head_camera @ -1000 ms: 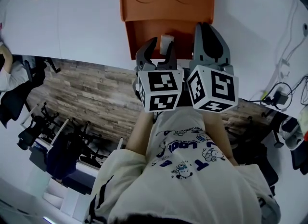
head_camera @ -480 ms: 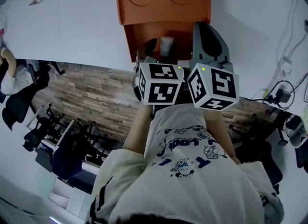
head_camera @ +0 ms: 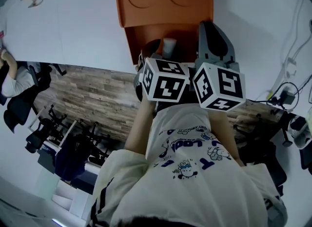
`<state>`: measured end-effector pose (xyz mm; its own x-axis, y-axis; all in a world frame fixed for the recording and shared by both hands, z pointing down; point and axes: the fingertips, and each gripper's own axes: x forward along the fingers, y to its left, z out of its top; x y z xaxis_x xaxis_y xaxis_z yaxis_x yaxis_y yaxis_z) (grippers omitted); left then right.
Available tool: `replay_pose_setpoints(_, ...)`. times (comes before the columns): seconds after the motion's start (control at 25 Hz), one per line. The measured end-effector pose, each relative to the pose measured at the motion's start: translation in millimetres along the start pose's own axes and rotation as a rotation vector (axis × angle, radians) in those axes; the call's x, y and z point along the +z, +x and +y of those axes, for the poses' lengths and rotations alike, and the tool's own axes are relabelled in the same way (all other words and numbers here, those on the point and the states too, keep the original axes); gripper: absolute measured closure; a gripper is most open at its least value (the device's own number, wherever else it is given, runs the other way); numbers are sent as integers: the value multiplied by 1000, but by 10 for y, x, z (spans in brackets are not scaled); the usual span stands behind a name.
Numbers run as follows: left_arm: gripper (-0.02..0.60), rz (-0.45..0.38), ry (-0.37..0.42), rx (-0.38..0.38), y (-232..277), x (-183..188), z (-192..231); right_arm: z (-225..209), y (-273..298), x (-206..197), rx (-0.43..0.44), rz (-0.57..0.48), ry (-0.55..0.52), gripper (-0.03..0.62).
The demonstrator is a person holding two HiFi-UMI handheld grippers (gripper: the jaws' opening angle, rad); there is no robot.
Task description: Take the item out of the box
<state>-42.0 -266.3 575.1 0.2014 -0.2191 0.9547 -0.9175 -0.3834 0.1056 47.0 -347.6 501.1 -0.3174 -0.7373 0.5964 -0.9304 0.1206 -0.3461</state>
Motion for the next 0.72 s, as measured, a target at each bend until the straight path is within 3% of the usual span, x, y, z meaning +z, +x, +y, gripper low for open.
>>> replay_pose_setpoints(0.72,367,71,31,-31,80,-32,-31,-28,43,-26,7,16,-5,530)
